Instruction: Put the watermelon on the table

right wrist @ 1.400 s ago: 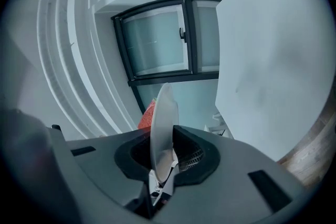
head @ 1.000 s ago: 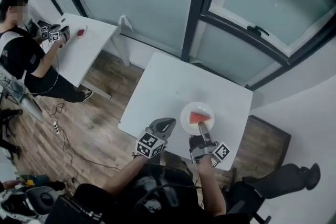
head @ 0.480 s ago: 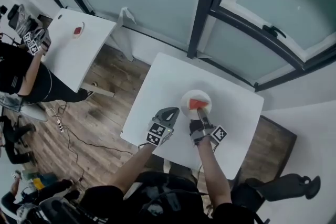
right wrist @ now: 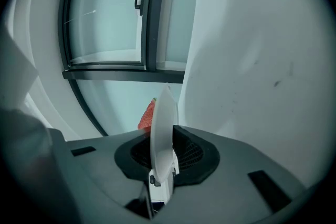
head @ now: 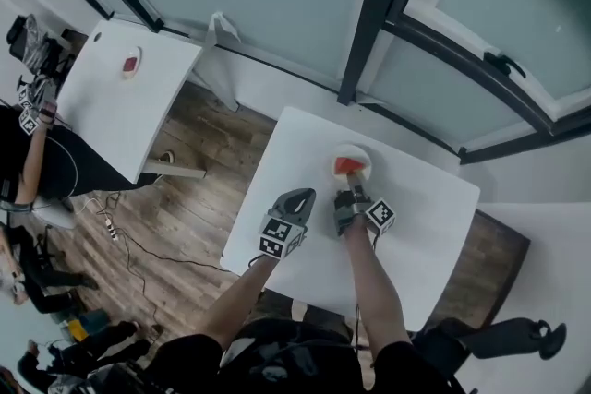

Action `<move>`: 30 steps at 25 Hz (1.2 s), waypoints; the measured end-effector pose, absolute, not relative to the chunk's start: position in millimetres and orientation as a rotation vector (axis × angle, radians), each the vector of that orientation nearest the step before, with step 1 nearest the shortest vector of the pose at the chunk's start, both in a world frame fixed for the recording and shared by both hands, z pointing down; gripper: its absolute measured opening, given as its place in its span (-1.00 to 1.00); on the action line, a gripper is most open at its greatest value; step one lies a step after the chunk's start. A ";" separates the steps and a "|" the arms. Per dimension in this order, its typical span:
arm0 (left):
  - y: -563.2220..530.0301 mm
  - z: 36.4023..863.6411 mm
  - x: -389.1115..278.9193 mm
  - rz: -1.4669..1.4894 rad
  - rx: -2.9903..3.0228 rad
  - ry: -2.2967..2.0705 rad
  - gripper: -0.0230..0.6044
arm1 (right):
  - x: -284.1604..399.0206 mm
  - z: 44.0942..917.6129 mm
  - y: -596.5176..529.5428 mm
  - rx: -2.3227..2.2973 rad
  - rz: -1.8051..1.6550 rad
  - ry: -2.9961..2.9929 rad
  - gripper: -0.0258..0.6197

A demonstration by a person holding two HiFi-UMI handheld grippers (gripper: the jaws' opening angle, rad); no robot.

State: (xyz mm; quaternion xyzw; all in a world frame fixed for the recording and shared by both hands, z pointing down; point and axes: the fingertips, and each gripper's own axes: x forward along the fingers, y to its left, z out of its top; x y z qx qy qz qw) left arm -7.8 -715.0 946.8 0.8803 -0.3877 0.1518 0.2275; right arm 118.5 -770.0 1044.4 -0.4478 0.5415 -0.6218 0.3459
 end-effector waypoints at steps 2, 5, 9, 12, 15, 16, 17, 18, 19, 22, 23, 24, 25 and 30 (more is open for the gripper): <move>-712.7 941.0 -12.1 0.389 2.423 -1.052 -0.91 | 118.2 1054.7 -787.2 -1.183 -1.613 1.378 -0.74; -701.8 934.3 -25.3 0.358 2.411 -1.050 -0.91 | 118.9 1066.5 -807.8 -1.235 -1.630 1.334 -0.74; -694.6 935.7 -44.8 0.347 2.356 -1.065 -0.91 | 117.7 1077.5 -831.3 -1.242 -1.691 1.285 -0.73; -697.1 935.0 -50.3 0.347 2.345 -1.069 -0.91 | 113.6 1084.0 -842.9 -1.260 -1.781 1.241 -0.73; -697.8 928.9 -49.3 0.345 2.350 -1.062 -0.91 | 112.4 1089.3 -843.0 -1.381 -1.885 1.210 -0.67; -697.1 926.4 -47.7 0.343 2.351 -1.058 -0.91 | 113.0 1090.7 -840.9 -1.446 -1.923 1.219 -0.64; -695.9 924.2 -45.7 0.341 2.350 -1.054 -0.91 | 113.3 1090.9 -838.8 -1.511 -1.957 1.244 -0.60; -694.6 922.3 -43.5 0.340 2.350 -1.049 -0.91 | 113.3 1090.3 -837.1 -1.570 -1.987 1.275 -0.48; -693.4 920.8 -40.9 0.339 2.351 -1.045 -0.91 | 112.8 1089.3 -835.7 -1.617 -2.017 1.304 -0.38; -689.2 914.8 -32.2 0.332 2.356 -1.030 -0.91 | 109.0 1084.4 -822.7 -1.691 -2.110 1.376 0.04; -687.6 911.8 -29.7 0.329 2.359 -1.024 -0.91 | 107.8 1082.1 -814.1 -1.699 -2.128 1.402 0.07; -686.4 908.3 -27.4 0.328 2.363 -1.017 -0.91 | 107.3 1079.8 -804.3 -1.701 -2.134 1.432 0.07; -685.6 904.3 -25.1 0.329 2.370 -1.009 -0.91 | 108.0 1078.0 -794.0 -1.697 -2.133 1.467 0.07; -668.1 880.5 -15.8 0.327 2.427 -0.966 -0.91 | 115.0 1026.5 -724.9 -1.675 -1.904 1.860 -0.13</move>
